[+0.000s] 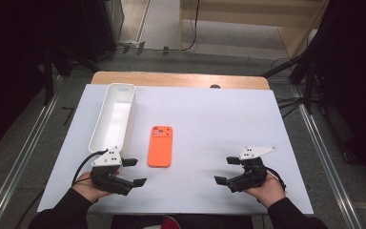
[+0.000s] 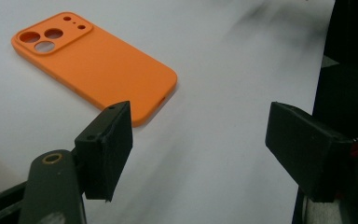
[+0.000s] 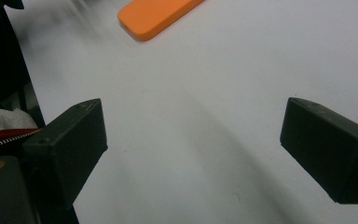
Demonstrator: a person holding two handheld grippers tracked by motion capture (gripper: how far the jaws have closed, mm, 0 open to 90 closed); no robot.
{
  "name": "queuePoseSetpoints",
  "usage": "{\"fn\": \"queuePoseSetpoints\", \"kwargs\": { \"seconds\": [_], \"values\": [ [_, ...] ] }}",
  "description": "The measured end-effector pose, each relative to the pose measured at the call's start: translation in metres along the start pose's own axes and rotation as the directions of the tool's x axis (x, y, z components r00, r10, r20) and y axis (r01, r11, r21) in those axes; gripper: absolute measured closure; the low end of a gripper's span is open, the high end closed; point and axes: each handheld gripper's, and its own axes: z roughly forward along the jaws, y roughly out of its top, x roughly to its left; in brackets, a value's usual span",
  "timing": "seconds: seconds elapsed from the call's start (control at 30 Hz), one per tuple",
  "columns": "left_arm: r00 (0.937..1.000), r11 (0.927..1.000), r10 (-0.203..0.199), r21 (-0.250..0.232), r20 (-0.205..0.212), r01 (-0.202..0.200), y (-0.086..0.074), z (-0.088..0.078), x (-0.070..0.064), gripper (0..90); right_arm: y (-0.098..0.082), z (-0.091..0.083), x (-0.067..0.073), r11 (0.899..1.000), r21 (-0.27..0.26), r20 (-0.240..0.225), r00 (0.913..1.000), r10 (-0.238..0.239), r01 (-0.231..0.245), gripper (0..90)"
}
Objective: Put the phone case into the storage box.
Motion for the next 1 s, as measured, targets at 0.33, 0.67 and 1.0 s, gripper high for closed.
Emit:
{"fn": "queuePoseSetpoints", "kwargs": {
  "seconds": [0.33,0.67,1.0],
  "values": [
    [1.0000,1.0000,0.006,0.000,0.001,-0.006,-0.0002,-0.0007,0.0000,23.5,0.0003,0.0016,-0.0007,1.000,0.011,-0.005,1.0000,-0.005,0.005,6.2],
    [0.9999,0.9999,0.011,0.004,0.004,-0.011,-0.0003,-0.0004,-0.0013,23.5,-0.0007,0.0010,0.0003,1.000,0.015,0.006,0.9999,-0.014,0.014,6.2],
    [0.9999,0.9999,0.011,0.003,0.007,-0.012,-0.0006,0.0002,-0.0011,23.5,-0.0009,0.0027,0.0007,0.999,0.024,0.003,0.9995,-0.032,0.032,6.2]
  ]
}}
